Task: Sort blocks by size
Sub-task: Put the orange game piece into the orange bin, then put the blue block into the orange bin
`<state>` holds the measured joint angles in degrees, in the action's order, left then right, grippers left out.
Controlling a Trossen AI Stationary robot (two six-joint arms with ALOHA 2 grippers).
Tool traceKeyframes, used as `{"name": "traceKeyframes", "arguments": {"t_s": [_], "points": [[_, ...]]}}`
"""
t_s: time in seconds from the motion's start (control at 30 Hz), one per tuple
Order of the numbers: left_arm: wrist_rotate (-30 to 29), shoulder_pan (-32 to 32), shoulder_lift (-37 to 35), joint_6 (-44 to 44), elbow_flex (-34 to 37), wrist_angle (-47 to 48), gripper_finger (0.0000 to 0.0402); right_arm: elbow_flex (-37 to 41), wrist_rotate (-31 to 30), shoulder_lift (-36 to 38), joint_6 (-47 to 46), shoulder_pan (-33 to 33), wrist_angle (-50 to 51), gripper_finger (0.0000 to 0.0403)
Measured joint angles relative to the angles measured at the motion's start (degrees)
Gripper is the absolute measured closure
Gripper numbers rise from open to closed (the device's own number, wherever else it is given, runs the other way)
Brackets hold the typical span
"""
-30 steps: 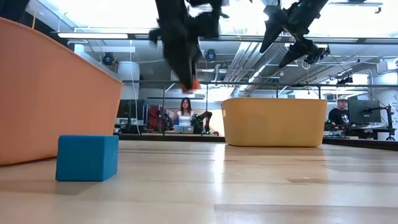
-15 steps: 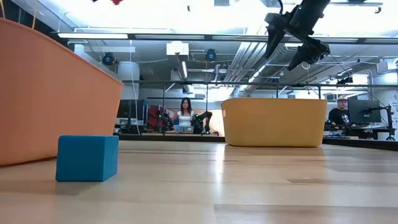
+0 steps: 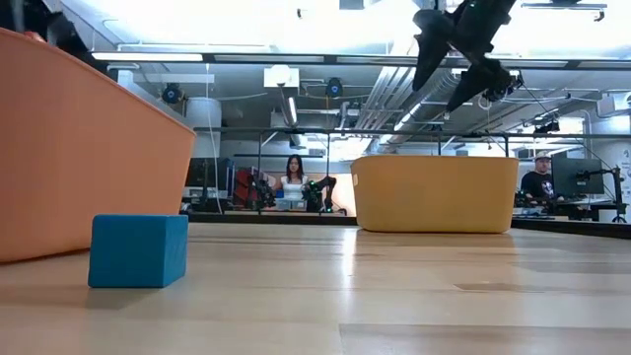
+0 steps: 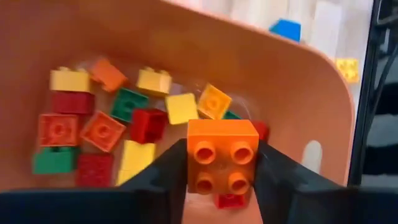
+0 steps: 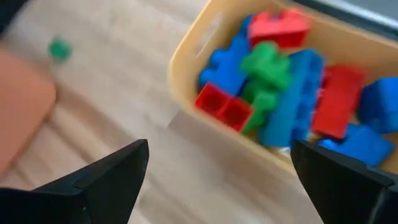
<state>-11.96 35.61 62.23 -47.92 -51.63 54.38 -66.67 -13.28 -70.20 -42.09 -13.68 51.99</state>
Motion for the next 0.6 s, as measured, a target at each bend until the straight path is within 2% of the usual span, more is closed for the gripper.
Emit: {"name": "traceKeyframes", "arguments": {"t_s": [0.1, 0.2, 0.3, 0.37, 0.43, 0.6], "points": [[3.6, -0.2, 2.5, 0.0, 0.0, -1.5, 0.0210, 0.0, 2.2, -2.5, 2.5, 2.7, 0.1, 0.0013], [9.8, -1.6, 4.3, 0.3, -0.2, -2.1, 0.0143, 0.0, 2.9, -5.1, 4.7, 5.0, 0.0, 0.0013], [14.9, -3.6, 5.2, 2.7, -2.1, -2.1, 0.0099, 0.0, 3.4, -7.3, 5.1, 6.6, 0.0, 0.0013], [14.6, -5.6, 5.8, 5.4, -4.6, -1.7, 0.0086, 0.0, 5.8, -8.2, 7.4, 7.2, -0.1, 0.0013], [11.4, -8.5, 7.0, 9.7, -8.3, -1.7, 0.0082, 0.1, 8.5, -8.4, 10.3, 7.9, -1.0, 0.0013], [4.4, -15.5, 15.1, 28.5, -22.1, -2.1, 0.0082, 0.1, 9.5, -6.8, 13.9, 9.3, -1.8, 0.0013]]}}
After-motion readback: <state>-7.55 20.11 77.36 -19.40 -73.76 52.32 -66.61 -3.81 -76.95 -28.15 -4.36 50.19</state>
